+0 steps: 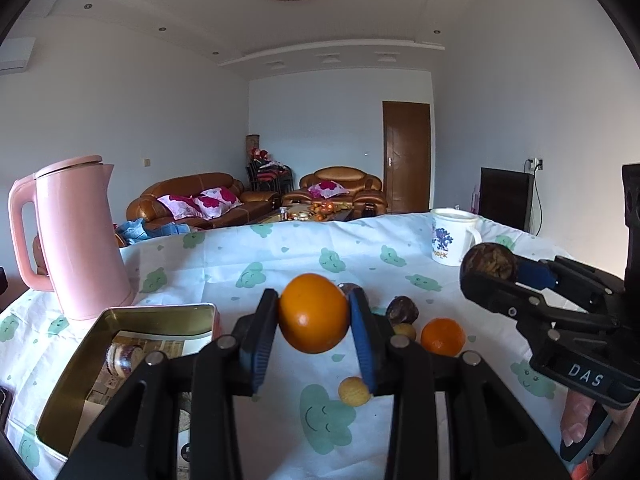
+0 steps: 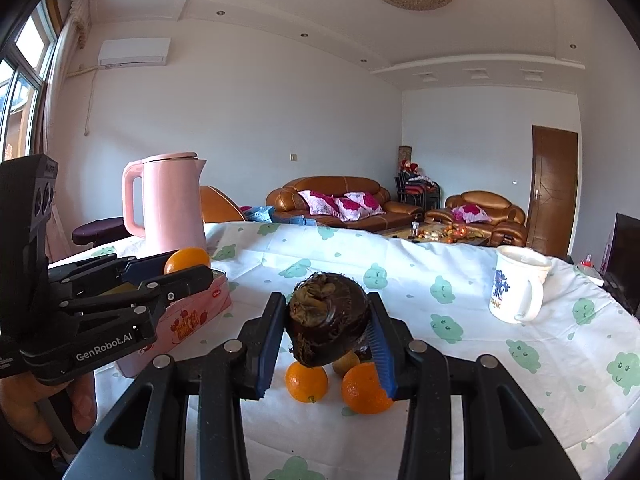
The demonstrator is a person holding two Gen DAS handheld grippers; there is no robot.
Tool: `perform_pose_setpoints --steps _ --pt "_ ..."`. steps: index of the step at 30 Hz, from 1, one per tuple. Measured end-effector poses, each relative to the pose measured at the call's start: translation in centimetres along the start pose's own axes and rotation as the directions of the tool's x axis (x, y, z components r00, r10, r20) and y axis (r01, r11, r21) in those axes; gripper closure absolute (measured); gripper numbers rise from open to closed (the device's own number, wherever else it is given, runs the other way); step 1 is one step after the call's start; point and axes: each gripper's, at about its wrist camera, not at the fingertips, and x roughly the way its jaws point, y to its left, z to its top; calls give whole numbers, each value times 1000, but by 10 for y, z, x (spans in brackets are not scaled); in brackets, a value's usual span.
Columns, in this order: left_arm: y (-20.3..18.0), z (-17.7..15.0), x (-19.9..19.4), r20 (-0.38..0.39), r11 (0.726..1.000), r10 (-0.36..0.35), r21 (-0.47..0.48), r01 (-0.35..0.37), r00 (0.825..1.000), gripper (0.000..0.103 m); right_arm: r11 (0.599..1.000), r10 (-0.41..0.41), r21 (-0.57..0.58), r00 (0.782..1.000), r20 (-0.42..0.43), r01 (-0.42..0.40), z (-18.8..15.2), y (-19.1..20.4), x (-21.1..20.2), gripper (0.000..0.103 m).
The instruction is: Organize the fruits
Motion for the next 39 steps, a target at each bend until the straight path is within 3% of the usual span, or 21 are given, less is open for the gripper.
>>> perform_pose_setpoints --steps 24,39 --pt "55 -5 -13 -74 990 118 -64 -123 990 66 983 155 -95 988 -13 -156 43 55 22 61" --pt "91 -5 -25 -97 977 179 -104 -189 979 66 965 224 -126 973 -51 -229 47 91 44 61"
